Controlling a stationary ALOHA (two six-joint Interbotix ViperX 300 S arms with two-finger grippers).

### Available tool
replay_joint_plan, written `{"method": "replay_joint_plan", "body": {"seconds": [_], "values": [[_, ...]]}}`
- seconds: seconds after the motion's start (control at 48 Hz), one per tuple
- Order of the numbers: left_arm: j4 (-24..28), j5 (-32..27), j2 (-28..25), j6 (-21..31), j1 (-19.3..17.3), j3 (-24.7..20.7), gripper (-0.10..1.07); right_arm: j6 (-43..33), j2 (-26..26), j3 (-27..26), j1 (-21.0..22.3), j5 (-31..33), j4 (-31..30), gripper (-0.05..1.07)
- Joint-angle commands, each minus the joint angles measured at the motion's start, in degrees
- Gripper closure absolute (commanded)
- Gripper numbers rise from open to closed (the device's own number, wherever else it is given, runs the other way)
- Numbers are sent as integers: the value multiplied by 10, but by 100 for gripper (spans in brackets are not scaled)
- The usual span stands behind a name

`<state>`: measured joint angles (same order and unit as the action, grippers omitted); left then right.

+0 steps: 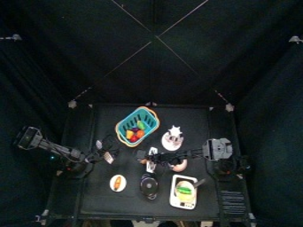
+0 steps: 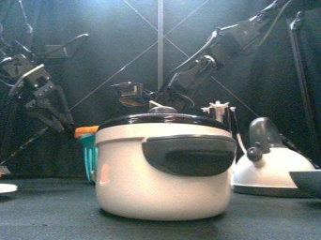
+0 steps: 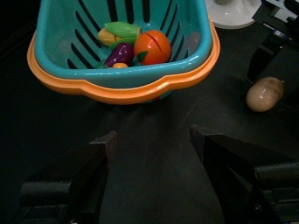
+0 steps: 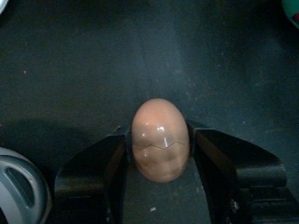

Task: Grab egg with other hand

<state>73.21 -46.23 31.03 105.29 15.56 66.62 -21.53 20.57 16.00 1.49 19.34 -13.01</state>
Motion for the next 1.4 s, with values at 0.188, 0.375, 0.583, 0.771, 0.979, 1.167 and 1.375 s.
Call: {"method": "replay_joint_plan", "body": {"seconds": [0.188, 0.375, 0.583, 0.771, 0.979, 1.167, 1.375], "values": [[1, -4, -1, 0, -1, -11, -2, 1, -35, -19, -3, 8, -1, 46], [0, -4, -1, 0, -1, -12, -2, 0, -47, -18, -10, 7, -1, 46], [0, -1, -1, -1, -1, -14, -2, 0, -57, -15, -13, 8, -2, 46], [-2, 0, 0, 0, -2, -16, -2, 3, -70, -14, -14, 14, -12, 46], [-3, 54, 7, 2, -1, -25, -2, -1, -81, -12, -14, 12, -31, 46], [-10, 127, 33, 8, -11, -31, -2, 0, -101, -1, -13, -20, -33, 46], [-5, 192, 42, 35, -24, -22, -2, 0, -120, 16, -11, -73, -33, 46]]}}
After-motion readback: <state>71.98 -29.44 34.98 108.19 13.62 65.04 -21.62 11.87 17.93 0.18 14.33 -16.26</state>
